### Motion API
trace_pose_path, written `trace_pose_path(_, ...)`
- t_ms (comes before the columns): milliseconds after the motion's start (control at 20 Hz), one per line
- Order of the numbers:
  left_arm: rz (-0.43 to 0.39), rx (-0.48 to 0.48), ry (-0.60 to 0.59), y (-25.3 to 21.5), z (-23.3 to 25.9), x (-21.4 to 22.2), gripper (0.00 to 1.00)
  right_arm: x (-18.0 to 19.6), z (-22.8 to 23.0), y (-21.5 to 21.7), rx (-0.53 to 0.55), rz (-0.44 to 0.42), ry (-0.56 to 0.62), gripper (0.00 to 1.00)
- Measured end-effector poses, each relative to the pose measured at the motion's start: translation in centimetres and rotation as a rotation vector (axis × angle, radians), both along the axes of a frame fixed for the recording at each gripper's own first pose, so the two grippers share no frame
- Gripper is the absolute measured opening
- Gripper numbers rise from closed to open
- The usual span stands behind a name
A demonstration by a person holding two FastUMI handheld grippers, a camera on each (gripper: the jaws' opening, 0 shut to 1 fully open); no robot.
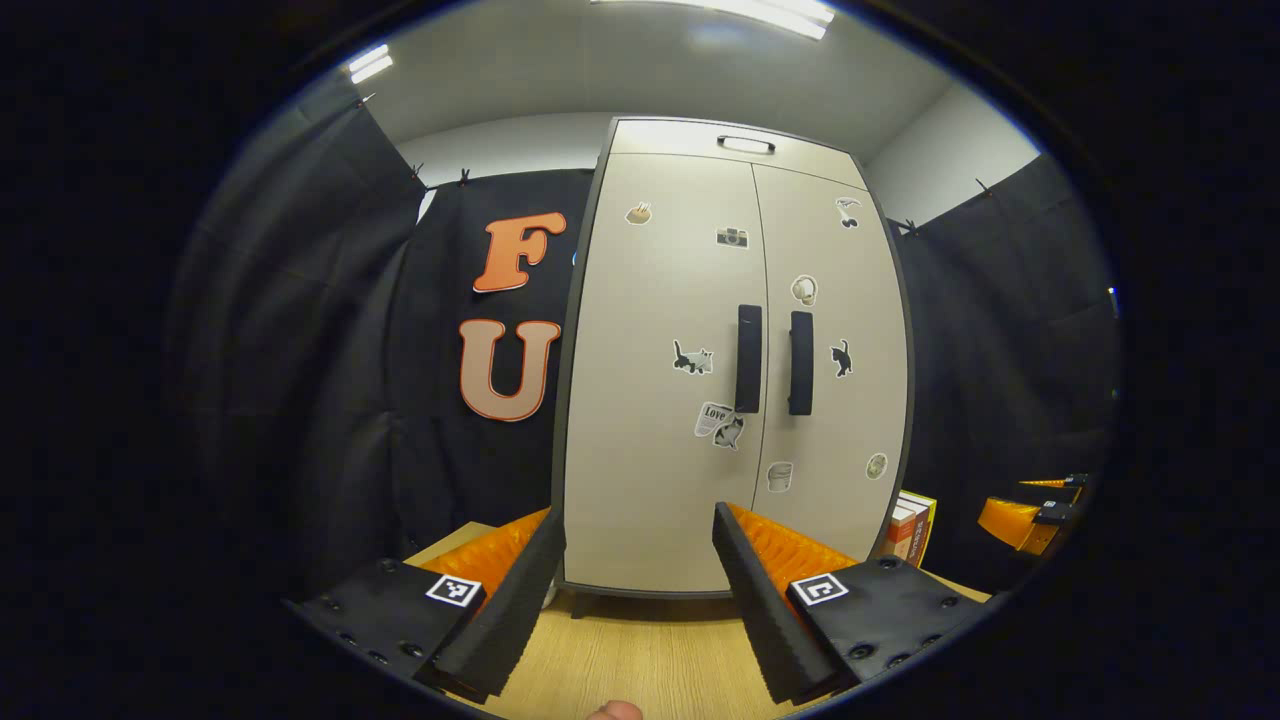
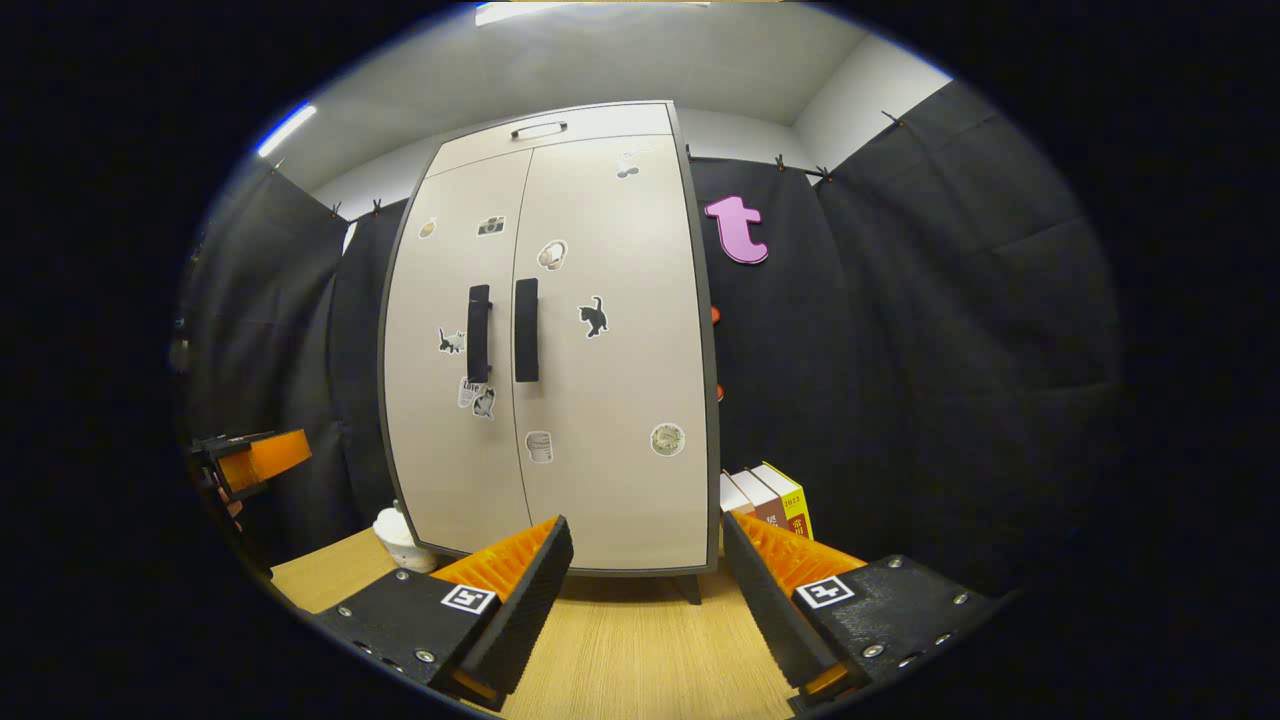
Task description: Grab one shoe with the right hand and put it into the shoe cabinet, grab the other shoe with the left hand and put it into the shoe cabinet; then close the right door with the right hand and the left door with the left hand.
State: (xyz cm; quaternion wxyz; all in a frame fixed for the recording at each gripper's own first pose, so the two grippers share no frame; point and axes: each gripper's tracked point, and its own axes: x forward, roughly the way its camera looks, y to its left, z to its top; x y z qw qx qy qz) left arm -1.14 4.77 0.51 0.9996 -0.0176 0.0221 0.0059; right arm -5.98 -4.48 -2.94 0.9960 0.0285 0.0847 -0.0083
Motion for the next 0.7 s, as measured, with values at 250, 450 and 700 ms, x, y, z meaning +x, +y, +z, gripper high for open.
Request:
trace_pose_path(250, 0.049, 0.056, 0.003, 0.0, -1.7, -2.6, 0.96, -1.4, -0.8, -0.4, 0.025, -0.018, 0.014, 0.93)
trace_pose_path(450, 0.019, 0.03, -0.003, -1.5, -1.6, -3.7, 0.96, -1.6, -0.7, -0.2, 0.029, -0.025, 0.001, 0.93)
trace_pose_path(700, -0.023, 0.013, -0.003, -3.0, -1.5, -3.7, 0.97, -1.7, -1.0, 0.4, 0.046, -0.016, 0.011, 0.93)
